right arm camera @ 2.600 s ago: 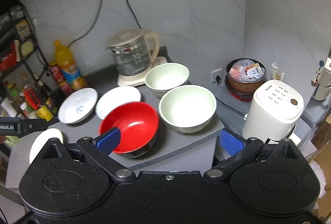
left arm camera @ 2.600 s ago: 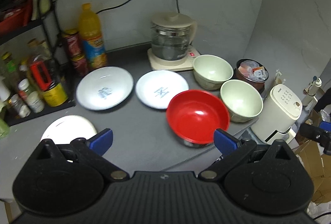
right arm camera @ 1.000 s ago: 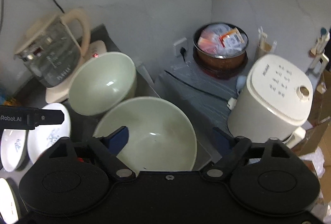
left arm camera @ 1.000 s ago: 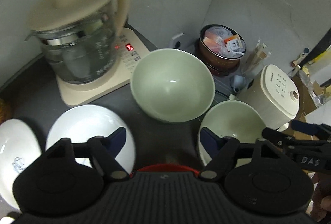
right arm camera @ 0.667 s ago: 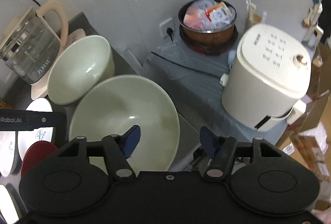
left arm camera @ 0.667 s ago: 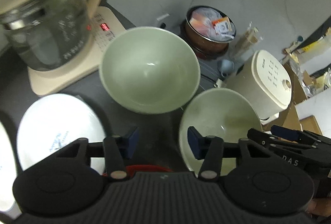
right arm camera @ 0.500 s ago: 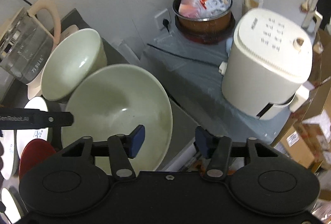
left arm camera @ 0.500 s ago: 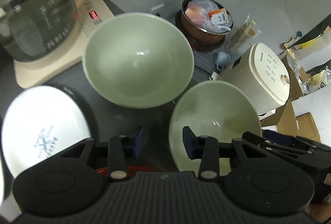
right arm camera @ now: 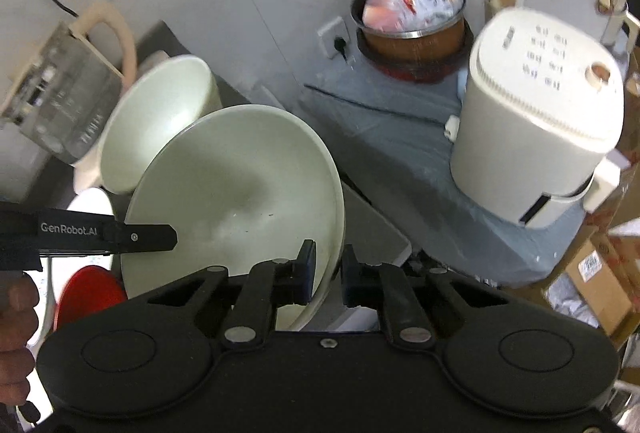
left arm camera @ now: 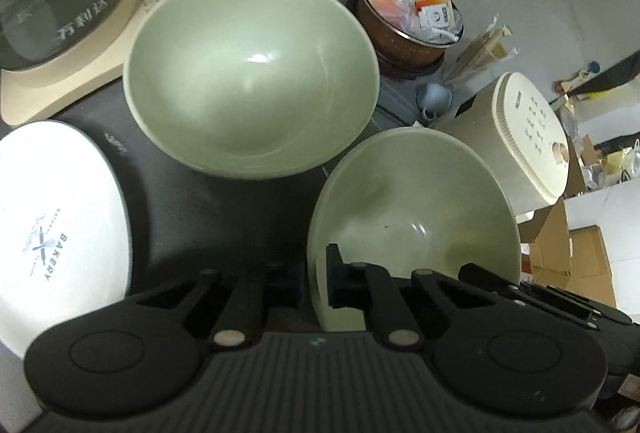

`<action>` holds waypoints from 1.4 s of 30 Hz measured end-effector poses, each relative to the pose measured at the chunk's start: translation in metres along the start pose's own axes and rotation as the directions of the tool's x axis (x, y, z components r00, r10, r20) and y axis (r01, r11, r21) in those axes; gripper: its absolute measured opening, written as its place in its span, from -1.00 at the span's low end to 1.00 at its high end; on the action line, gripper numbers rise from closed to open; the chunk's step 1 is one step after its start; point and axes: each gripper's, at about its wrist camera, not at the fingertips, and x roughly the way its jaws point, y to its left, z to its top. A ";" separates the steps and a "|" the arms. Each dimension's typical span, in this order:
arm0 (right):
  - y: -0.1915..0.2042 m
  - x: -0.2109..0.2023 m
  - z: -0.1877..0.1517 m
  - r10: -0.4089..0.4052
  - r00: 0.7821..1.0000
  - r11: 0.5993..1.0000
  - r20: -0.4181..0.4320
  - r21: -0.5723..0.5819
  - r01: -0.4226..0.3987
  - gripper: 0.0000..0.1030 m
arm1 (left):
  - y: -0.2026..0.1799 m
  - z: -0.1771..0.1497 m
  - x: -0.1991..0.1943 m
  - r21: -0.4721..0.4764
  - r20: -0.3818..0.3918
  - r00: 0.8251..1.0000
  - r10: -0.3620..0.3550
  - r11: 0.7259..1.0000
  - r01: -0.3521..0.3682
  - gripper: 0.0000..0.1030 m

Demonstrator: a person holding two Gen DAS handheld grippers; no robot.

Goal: Organize plates and bowls

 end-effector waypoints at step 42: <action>0.091 -0.051 -0.037 0.264 0.964 0.899 -0.029 -0.355 -0.257 -0.68 | 0.076 -0.109 -0.134 -0.295 0.219 0.970 0.105 0.955 -0.037 -0.83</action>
